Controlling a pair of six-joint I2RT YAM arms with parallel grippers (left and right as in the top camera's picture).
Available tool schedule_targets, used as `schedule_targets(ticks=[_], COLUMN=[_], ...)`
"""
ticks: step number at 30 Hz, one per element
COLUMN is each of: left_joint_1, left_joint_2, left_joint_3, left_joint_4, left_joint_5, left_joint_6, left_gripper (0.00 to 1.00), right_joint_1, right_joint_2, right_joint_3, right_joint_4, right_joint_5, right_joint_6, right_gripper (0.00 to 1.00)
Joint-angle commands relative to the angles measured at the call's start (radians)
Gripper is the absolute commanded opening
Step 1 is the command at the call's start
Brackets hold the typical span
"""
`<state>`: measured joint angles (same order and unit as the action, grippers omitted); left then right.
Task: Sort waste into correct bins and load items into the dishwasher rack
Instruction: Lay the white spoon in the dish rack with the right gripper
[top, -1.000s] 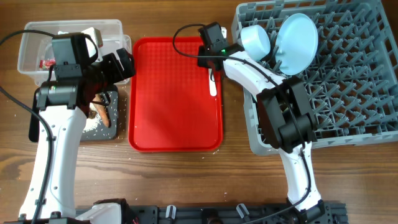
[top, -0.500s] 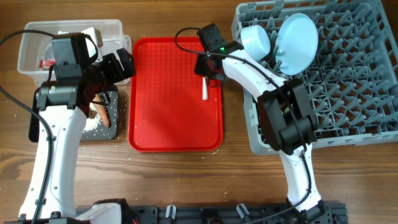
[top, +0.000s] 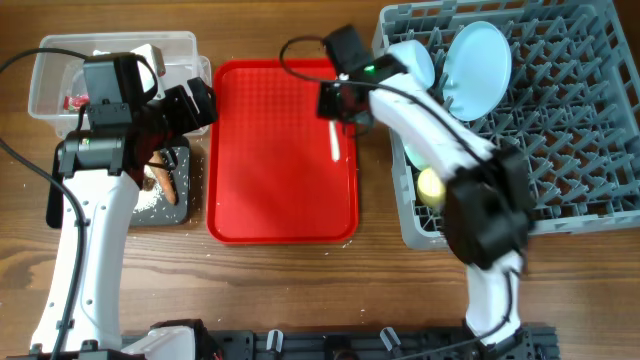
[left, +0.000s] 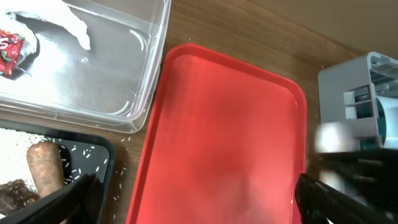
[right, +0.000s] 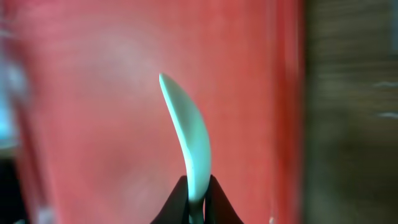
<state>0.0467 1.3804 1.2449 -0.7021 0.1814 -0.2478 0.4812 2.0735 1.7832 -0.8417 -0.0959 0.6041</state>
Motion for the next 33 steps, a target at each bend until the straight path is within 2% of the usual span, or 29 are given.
schedule_targets(ticks=[1,3,6,9,11,14,20,22,24,26,27,28,31,32,33], left_joint_1=[-0.005,-0.005,-0.005,-0.005,-0.005,-0.005,-0.005,-0.005,-0.005,-0.005,-0.005,-0.005,-0.005,-0.005,-0.005], left_joint_2=[0.002,0.002,0.002,0.002,0.002,0.002,0.002,0.002,0.002,0.002,0.002,0.002,0.002,0.002,0.002], left_joint_3=[0.011,0.011,0.011,0.011,0.011,0.011,0.011,0.011,0.011,0.011,0.011,0.011,0.011,0.011,0.011], left_joint_4=[0.002,0.002,0.002,0.002,0.002,0.002,0.002,0.002,0.002,0.002,0.002,0.002,0.002,0.002,0.002], left_joint_5=[-0.003,-0.003,-0.003,-0.003,-0.002,-0.003,-0.003,-0.003,-0.003,-0.003,-0.003,-0.003,-0.003,-0.003,-0.003], left_joint_6=[0.016,0.016,0.016,0.016,0.016,0.016,0.016,0.016,0.016,0.016,0.016,0.016,0.016,0.016,0.016], left_gripper=[1.00,1.00,1.00,1.00,1.00,1.00,1.00,1.00,1.00,1.00,1.00,1.00,1.00,1.00,1.00], right_joint_1=[-0.089,-0.172,-0.286,-0.397,-0.461,-0.507,-0.526,-0.526,-0.526,-0.526,-0.526,-0.526,-0.526,-0.523,-0.520], right_joint_2=[-0.262,-0.350,-0.389,-0.386,-0.383,-0.381,-0.381,-0.380,-0.383,-0.387,-0.390,-0.396,-0.473,-0.520,-0.570], right_joint_3=[0.021,0.020,0.016,-0.027,-0.092,-0.176,-0.424,-0.468,-0.468,-0.468,-0.467,-0.465,-0.457,-0.457,-0.457], right_joint_4=[-0.128,-0.238,-0.388,-0.469,-0.469,-0.452,-0.216,-0.171,-0.165,-0.163,-0.156,-0.153,-0.165,-0.169,-0.166], right_joint_5=[0.183,0.282,0.408,0.420,0.420,0.416,0.413,0.413,0.414,0.414,0.413,0.413,0.411,0.404,0.379], right_joint_6=[0.070,0.165,0.365,0.549,0.695,0.818,0.809,0.809,0.808,0.801,0.765,0.724,0.594,0.534,0.444], right_gripper=[0.05,0.04,0.04,0.04,0.04,0.04,0.06,0.32,0.36,0.56,0.72,0.81,0.91,0.99,1.00])
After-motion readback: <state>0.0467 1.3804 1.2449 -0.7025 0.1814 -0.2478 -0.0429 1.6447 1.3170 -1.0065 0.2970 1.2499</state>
